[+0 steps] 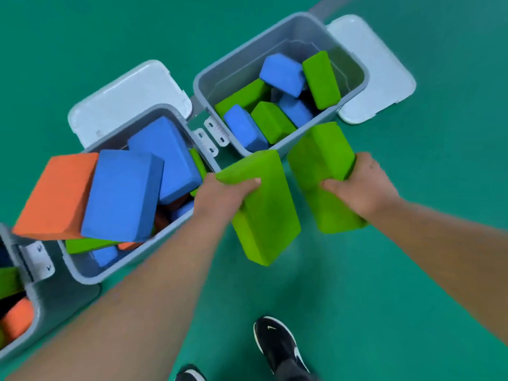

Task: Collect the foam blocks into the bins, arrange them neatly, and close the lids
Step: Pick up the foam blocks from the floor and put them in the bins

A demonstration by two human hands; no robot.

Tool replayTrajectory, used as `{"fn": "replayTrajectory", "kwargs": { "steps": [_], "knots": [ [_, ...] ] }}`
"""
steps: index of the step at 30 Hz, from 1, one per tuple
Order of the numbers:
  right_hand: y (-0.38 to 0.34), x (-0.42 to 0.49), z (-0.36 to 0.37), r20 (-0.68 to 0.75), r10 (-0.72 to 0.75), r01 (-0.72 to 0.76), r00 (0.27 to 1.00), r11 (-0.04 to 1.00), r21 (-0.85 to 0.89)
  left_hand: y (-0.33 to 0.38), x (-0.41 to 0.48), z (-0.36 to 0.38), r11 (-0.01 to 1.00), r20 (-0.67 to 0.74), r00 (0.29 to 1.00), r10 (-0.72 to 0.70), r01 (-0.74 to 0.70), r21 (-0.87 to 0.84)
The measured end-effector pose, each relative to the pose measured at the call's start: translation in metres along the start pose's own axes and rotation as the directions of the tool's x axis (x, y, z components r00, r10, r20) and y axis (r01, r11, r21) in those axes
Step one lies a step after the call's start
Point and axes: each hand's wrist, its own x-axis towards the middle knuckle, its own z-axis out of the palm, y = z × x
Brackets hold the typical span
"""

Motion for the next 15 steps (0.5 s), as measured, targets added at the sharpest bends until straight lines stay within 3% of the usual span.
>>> {"fn": "replayTrajectory", "kwargs": {
  "steps": [4,7,9,12,15],
  "knots": [
    [-0.042,0.034,-0.045,-0.169,-0.022,0.062,0.985,0.970,0.236,0.084,0.032,-0.021,0.988,-0.050,0.996,0.079,-0.085,-0.129],
    [-0.082,0.056,-0.072,-0.303,-0.123,0.206,0.945,0.943,0.262,0.142,0.042,-0.033,0.965,-0.161,0.982,0.097,-0.133,-0.227],
    [-0.104,0.066,-0.080,-0.295,-0.156,0.235,0.943,0.937,0.257,0.158,0.040,-0.028,0.964,-0.162,0.973,0.164,-0.193,-0.182],
    [-0.112,0.066,-0.066,-0.189,-0.163,0.202,0.968,0.956,0.213,0.140,0.031,-0.012,0.976,-0.041,0.977,0.208,-0.210,-0.064],
    [-0.091,0.049,-0.023,-0.055,-0.181,0.183,0.982,0.982,0.037,0.078,0.029,0.005,0.988,0.106,0.988,0.110,-0.120,0.092]
  ]
}}
